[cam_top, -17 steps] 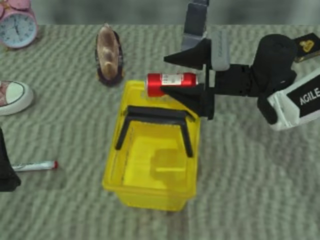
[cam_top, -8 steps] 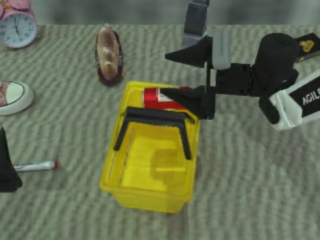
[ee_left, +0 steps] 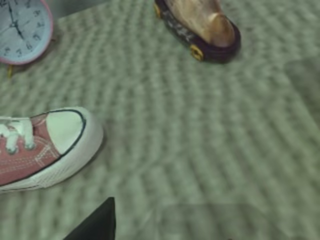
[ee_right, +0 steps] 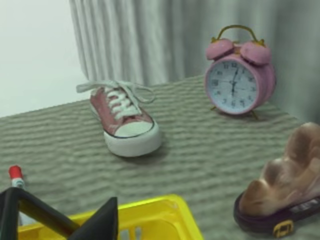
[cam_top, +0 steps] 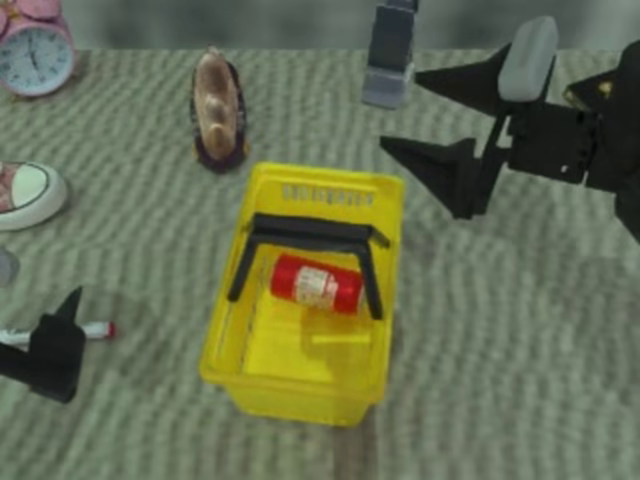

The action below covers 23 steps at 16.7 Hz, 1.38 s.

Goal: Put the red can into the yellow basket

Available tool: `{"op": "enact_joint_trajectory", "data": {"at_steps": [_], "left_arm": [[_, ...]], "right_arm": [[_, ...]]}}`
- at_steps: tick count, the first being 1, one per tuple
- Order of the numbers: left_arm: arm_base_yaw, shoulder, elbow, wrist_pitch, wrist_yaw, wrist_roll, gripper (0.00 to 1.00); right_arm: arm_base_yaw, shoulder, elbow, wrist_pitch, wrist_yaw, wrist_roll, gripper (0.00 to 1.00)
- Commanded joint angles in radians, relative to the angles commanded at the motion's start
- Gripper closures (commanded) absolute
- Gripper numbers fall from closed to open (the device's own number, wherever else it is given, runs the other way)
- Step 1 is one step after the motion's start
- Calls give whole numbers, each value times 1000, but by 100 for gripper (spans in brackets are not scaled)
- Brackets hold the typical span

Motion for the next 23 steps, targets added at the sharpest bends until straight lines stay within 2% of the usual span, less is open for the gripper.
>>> {"op": "enact_joint_trajectory", "data": {"at_steps": [3, 8, 12, 15, 19, 21, 23], "left_arm": [[-83, 254, 207, -184, 16, 123, 0], [-232, 724, 609, -508, 27, 347, 0], [-346, 1088, 945, -738, 14, 518, 0], [-417, 1315, 1175, -868, -3, 625, 0], [-485, 1534, 1426, -982, -31, 732, 0], [-506, 1601, 1509, -1013, -43, 766, 0], [-515, 1632, 1548, -1026, -49, 782, 0]], "right_arm": [[-42, -258, -157, -141, 132, -7, 0], [-115, -758, -431, -401, 379, -12, 0], [-170, -1173, -627, -599, 572, -10, 0], [-204, -1459, -742, -723, 695, -6, 0], [-239, -1747, -845, -840, 818, 1, 0], [-249, -1833, -874, -875, 856, 3, 0], [-253, -1875, -887, -891, 874, 4, 0]]}}
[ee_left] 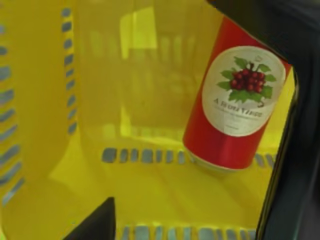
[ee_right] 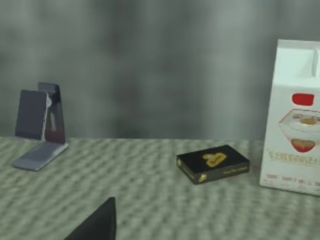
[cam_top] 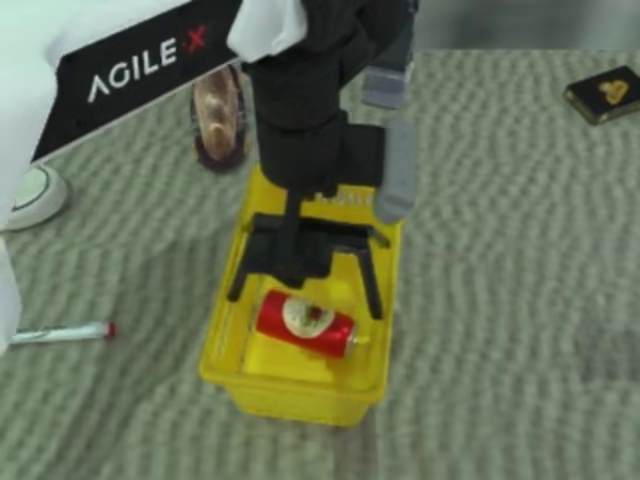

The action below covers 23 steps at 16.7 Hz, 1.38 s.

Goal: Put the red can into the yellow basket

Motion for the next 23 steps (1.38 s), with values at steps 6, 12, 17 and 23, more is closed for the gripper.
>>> {"op": "enact_joint_trajectory", "data": {"at_steps": [6, 12, 17, 23], "left_arm": [[2, 4, 2, 3, 0, 3, 0], [-1, 3, -75, 78, -1, 3, 0], [-1, 3, -75, 78, -1, 3, 15], [-1, 3, -75, 78, -1, 3, 60]], "right_arm": [[-1, -6, -2, -2, 3, 0, 0], [-1, -6, -2, -2, 3, 0, 0], [-1, -6, -2, -2, 3, 0, 0], [-1, -6, -2, -2, 3, 0, 0]]}}
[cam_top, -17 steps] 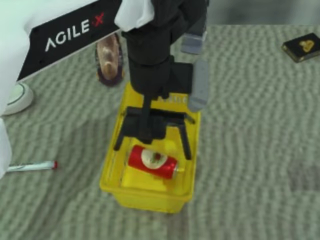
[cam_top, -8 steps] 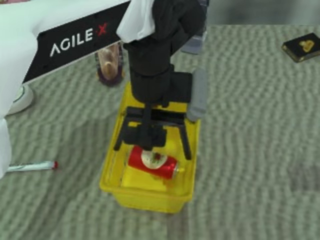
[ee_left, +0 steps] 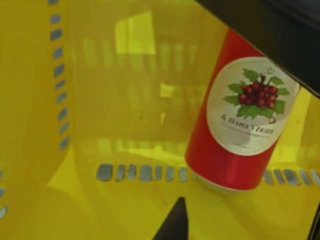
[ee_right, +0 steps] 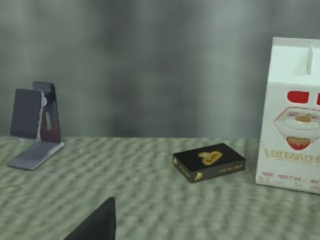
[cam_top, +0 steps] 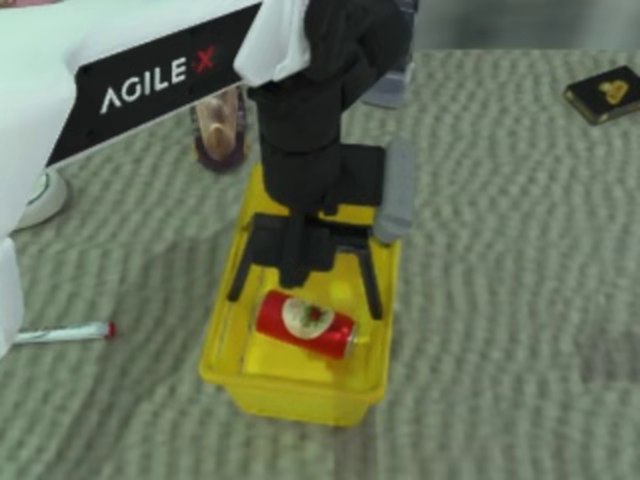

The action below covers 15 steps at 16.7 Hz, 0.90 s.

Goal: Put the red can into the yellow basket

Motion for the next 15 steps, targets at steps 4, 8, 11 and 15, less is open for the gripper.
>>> {"op": "enact_joint_trajectory", "data": {"at_steps": [4, 8, 11, 15], "left_arm": [[0, 0, 0, 0, 0, 0, 90], [0, 0, 0, 0, 0, 0, 100], [0, 0, 0, 0, 0, 0, 100], [0, 0, 0, 0, 0, 0, 100]], "right_arm": [[0, 0, 0, 0, 0, 0, 0], [0, 0, 0, 0, 0, 0, 0], [0, 0, 0, 0, 0, 0, 0], [0, 0, 0, 0, 0, 0, 0]]}}
